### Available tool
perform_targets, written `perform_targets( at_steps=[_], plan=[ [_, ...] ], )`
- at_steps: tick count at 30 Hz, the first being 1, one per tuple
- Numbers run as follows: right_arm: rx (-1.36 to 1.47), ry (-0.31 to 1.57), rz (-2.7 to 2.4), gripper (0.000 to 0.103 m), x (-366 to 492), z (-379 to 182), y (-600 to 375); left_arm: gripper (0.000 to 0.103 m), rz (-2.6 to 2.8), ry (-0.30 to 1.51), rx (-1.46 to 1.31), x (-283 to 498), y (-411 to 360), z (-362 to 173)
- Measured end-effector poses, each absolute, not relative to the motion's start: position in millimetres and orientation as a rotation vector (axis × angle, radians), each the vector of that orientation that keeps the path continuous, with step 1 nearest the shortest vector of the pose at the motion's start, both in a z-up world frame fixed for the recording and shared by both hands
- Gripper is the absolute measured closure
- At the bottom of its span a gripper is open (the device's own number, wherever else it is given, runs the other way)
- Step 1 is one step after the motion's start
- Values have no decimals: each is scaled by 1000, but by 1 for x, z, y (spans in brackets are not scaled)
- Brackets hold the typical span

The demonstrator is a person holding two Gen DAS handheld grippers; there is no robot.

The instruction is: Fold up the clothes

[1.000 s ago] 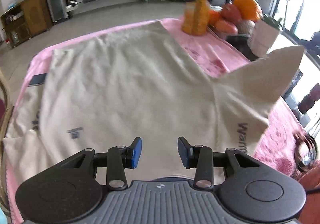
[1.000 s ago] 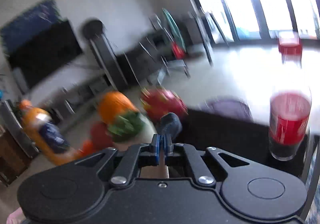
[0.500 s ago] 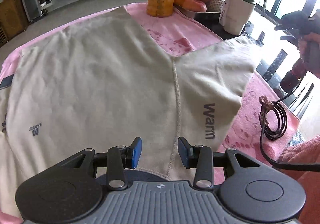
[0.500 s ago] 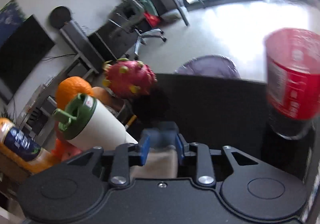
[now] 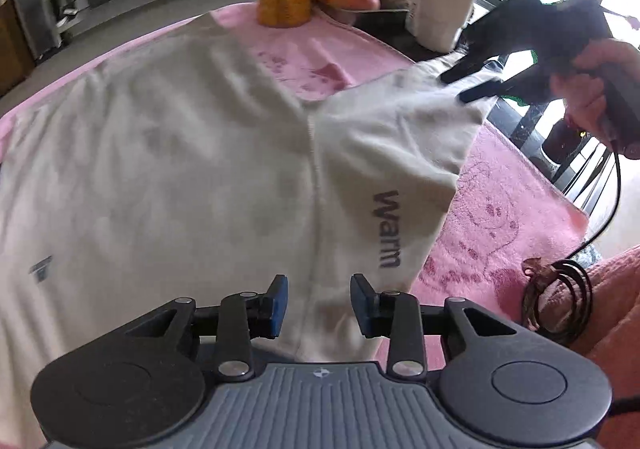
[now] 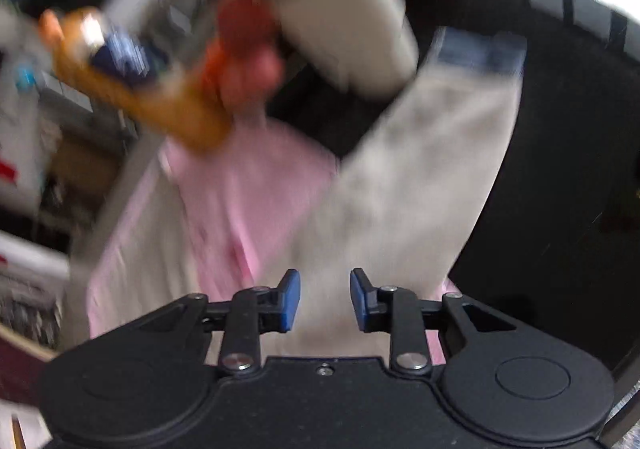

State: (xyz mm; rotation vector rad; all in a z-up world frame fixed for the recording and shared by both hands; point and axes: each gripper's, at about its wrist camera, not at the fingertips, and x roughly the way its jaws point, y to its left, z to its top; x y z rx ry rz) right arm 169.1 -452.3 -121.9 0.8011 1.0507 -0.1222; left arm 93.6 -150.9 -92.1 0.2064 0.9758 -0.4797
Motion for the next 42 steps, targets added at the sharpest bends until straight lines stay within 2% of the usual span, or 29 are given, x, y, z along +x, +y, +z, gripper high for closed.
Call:
perform_targets(
  at_steps=[1, 2, 3, 8, 12, 15, 18, 23, 24, 25, 28, 29, 30, 33, 37, 42],
  plan=[
    [788, 1089, -116, 75, 171, -129, -448, 74, -488, 981, 221, 94, -155, -98],
    [775, 1128, -109, 84, 173, -137, -444, 81, -498, 993, 239, 95, -158, -105],
    [748, 1142, -129, 103, 171, -138, -443, 80, -515, 1018, 274, 93, -160, -111],
    [564, 1115, -304, 103, 156, -124, -442, 80, -580, 1044, 414, 71, -148, -111],
    [425, 1053, -352, 96, 140, -94, -424, 81, -570, 991, 323, 57, -125, -96],
    [529, 1002, -179, 91, 116, -75, -405, 81, -576, 920, 226, 54, -114, -78],
    [674, 1037, 34, 90, 100, -86, -372, 80, -523, 838, 221, 60, -123, -72],
    [839, 1238, 203, 90, 115, -141, -332, 83, -552, 917, 216, 76, -148, -102],
    [821, 1255, 157, 100, 114, -145, -336, 83, -573, 943, 239, 73, -153, -109],
    [797, 1264, 101, 103, 113, -147, -342, 79, -594, 970, 262, 70, -158, -115],
    [705, 1170, -143, 103, 98, -131, -376, 81, -611, 968, 378, 53, -165, -116],
    [656, 1132, -236, 102, 93, -125, -386, 81, -610, 978, 360, 52, -161, -114],
    [620, 1100, -305, 93, 88, -119, -394, 81, -610, 982, 338, 50, -156, -110],
    [720, 1045, -201, 85, 73, -112, -407, 81, -627, 913, 218, 44, -134, -89],
    [788, 1061, 53, 85, 72, -113, -370, 76, -534, 842, 118, 59, -126, -78],
    [675, 1185, 193, 85, 92, -122, -316, 84, -434, 982, 121, 81, -130, -116]
  ],
)
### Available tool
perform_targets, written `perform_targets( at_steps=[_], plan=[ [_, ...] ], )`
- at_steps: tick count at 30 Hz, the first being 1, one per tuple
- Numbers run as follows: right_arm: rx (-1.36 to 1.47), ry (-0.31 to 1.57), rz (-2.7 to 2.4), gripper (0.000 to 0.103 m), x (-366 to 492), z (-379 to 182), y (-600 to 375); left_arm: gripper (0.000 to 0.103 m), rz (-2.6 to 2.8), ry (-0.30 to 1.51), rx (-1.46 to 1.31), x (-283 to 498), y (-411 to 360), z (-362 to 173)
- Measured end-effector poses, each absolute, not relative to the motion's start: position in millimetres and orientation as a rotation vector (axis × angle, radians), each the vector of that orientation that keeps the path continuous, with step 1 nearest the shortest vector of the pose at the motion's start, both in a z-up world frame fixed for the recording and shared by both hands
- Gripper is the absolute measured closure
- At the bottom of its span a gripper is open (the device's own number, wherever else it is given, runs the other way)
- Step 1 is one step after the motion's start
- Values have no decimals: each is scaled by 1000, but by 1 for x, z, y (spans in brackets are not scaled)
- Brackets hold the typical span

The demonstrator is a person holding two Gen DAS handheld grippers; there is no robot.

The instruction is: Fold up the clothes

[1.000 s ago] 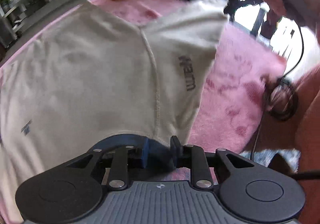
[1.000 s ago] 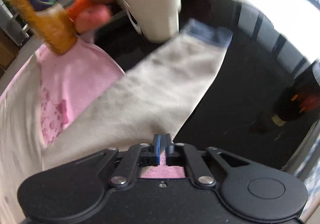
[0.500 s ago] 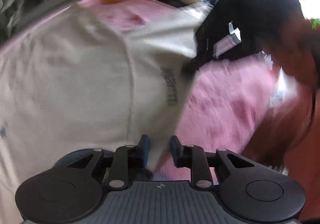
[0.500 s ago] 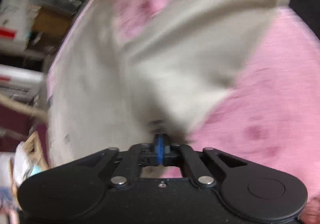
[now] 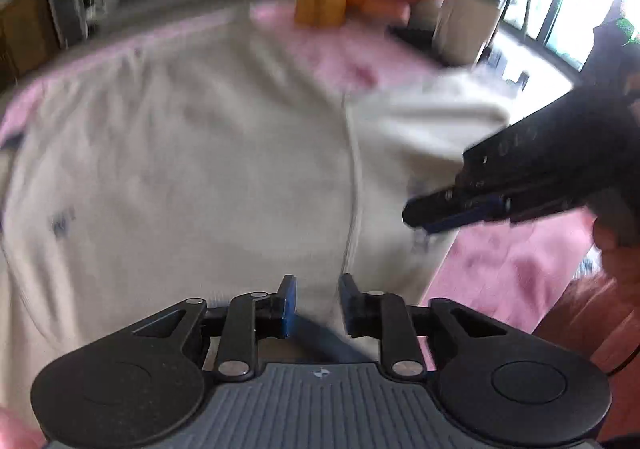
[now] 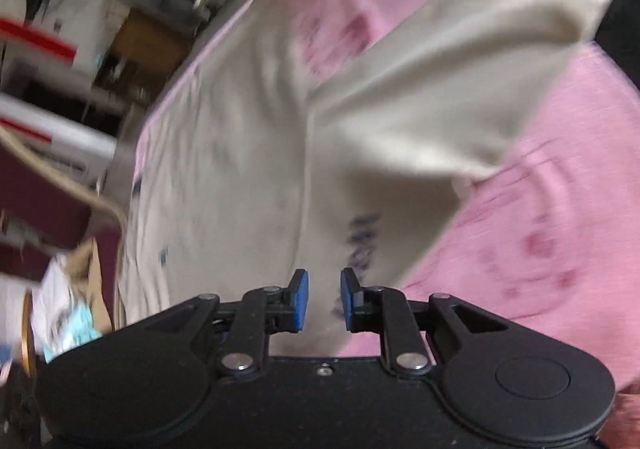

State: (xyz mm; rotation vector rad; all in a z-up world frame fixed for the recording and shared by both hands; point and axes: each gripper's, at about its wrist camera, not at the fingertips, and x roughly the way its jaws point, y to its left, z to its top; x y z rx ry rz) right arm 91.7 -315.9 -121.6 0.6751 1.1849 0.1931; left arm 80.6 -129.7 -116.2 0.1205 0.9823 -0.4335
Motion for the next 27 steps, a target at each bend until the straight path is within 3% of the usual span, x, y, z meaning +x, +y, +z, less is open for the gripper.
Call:
perform_targets(
  at_steps=[6, 13, 20, 27],
  plan=[
    [539, 1268, 103, 86, 83, -108, -306, 81, -471, 1095, 156, 69, -123, -106],
    [482, 1028, 176, 82, 80, -21, -281, 76, -322, 962, 45, 64, -27, -53],
    [332, 855, 389, 76, 122, 72, -178, 72, 79, 788, -98, 81, 96, -4],
    [139, 926, 431, 75, 188, 67, -37, 68, 278, 822, -108, 147, 177, -4]
  ],
)
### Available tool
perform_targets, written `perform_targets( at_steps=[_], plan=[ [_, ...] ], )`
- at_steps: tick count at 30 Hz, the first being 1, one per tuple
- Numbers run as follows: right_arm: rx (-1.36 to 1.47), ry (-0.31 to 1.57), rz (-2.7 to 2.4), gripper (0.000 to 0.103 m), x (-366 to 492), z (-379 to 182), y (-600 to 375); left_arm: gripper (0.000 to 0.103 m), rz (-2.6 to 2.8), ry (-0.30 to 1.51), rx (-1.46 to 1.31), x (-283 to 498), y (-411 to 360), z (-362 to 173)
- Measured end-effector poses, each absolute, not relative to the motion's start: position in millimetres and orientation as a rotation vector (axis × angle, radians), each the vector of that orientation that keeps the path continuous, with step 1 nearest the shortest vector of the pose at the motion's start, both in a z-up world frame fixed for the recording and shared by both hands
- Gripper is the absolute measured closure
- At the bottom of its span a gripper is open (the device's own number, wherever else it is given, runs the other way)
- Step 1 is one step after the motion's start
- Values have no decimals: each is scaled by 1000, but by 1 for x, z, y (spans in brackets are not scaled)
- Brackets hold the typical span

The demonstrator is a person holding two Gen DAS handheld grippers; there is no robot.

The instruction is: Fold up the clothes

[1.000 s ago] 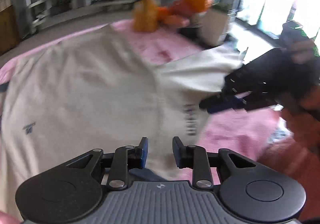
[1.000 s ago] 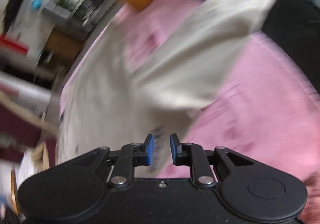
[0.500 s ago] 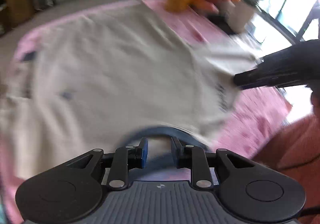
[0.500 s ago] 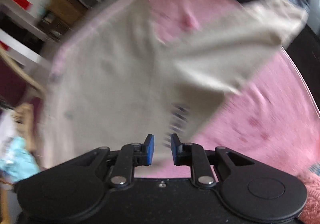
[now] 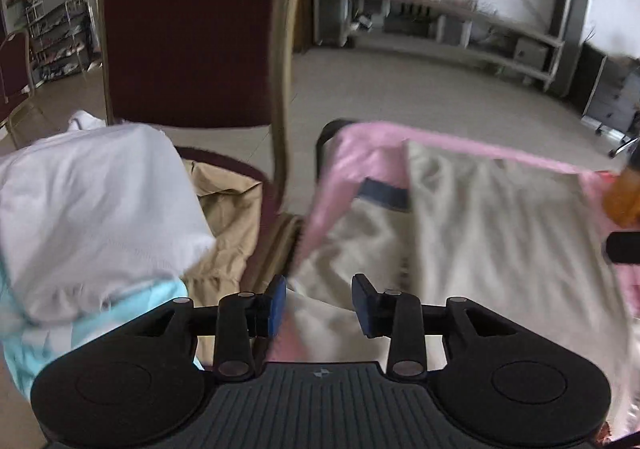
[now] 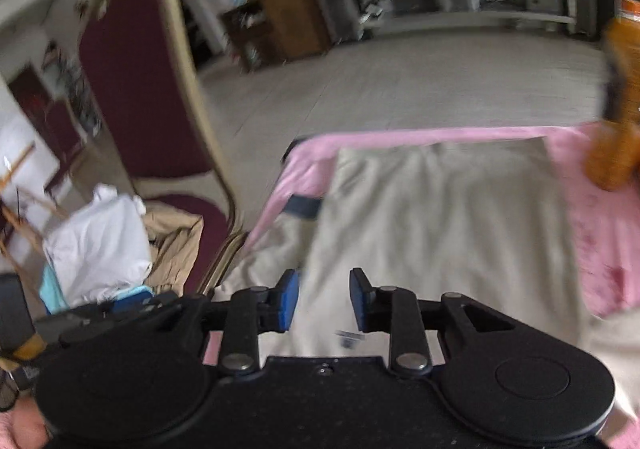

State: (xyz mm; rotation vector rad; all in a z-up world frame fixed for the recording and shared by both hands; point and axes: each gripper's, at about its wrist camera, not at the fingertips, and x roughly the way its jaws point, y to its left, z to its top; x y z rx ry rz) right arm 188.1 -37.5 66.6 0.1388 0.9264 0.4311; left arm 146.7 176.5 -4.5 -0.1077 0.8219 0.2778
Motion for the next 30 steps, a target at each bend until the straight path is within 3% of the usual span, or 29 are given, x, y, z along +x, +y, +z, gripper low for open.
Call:
perform_targets(
  at_steps=[11, 15, 17, 20, 22, 24, 30],
  plan=[
    [44, 1117, 376, 75, 317, -35, 118, 68, 290, 895, -211, 148, 231, -45],
    [86, 1140, 303, 67, 360, -68, 151, 68, 323, 926, -307, 147, 250, -48],
    [94, 1141, 254, 51, 373, -81, 162, 68, 327, 930, -343, 147, 254, -49],
    [63, 1143, 207, 50, 379, -93, 173, 67, 328, 932, -366, 145, 256, -48],
    [2, 1128, 170, 62, 373, -94, 180, 67, 324, 935, -371, 145, 257, -47],
    [-31, 1118, 150, 92, 366, -89, 179, 66, 314, 923, -376, 142, 256, -47],
    [56, 1020, 288, 94, 321, -24, 139, 66, 233, 780, -380, 121, 257, -33]
  ],
)
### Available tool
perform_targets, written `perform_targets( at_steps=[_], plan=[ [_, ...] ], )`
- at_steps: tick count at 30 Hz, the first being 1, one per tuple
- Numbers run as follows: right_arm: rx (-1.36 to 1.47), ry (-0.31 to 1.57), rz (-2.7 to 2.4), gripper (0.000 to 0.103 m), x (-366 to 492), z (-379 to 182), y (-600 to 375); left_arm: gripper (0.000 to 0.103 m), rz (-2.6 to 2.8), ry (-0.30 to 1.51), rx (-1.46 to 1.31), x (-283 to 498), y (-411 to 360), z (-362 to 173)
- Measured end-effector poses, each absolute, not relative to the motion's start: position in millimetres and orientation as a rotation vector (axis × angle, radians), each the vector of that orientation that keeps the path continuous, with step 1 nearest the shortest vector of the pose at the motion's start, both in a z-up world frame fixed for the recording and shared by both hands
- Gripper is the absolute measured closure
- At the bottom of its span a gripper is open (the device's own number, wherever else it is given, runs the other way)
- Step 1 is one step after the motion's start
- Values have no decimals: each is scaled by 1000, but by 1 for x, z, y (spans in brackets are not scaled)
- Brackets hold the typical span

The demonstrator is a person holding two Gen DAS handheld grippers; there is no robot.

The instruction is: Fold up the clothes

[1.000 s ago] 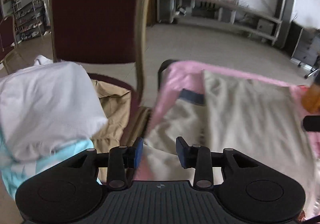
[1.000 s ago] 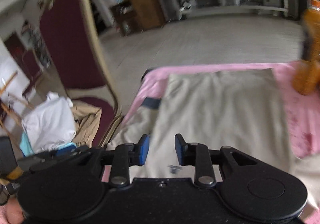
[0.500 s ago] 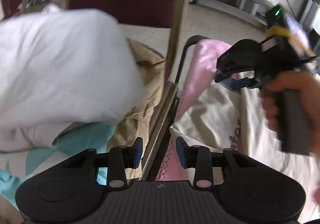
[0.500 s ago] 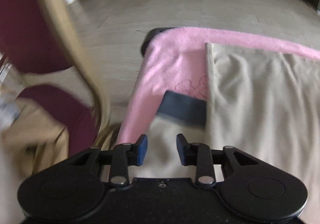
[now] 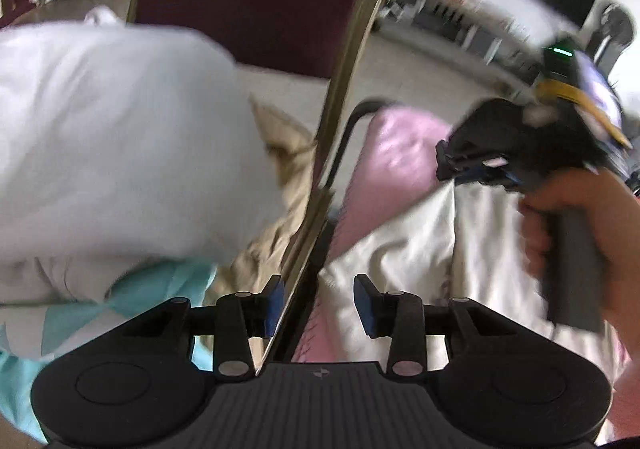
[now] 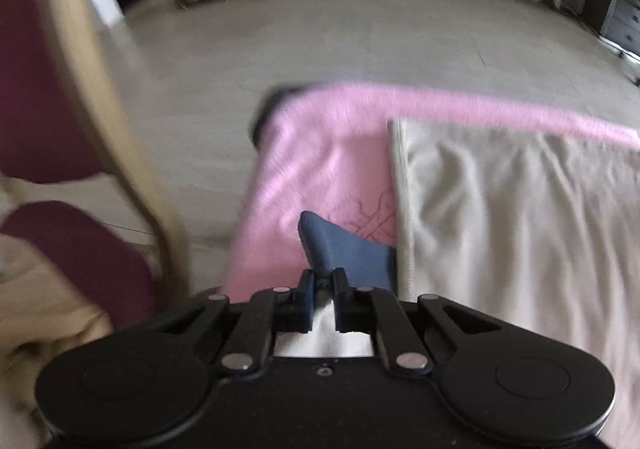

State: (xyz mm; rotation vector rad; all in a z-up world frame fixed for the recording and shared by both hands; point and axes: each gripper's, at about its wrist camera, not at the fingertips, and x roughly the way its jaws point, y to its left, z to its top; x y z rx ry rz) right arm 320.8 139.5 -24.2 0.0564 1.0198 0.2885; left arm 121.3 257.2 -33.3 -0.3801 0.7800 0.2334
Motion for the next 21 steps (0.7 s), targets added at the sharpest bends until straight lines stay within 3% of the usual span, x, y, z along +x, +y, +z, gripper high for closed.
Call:
perform_targets(
  at_steps=[5, 10, 13, 16, 21],
  plan=[
    [184, 811, 606, 94, 245, 55, 70, 60, 85, 609, -522, 97, 277, -16],
    [458, 694, 885, 94, 184, 76, -19, 51, -155, 489, -772, 81, 299, -14],
    [719, 693, 1019, 94, 173, 57, -55, 46, -303, 436, -874, 78, 303, -15],
    [942, 714, 1122, 94, 168, 27, -68, 34, -420, 392, -988, 83, 303, -20],
    [1059, 754, 1249, 94, 159, 5, -58, 30, -467, 325, -1146, 82, 316, -36]
  ],
)
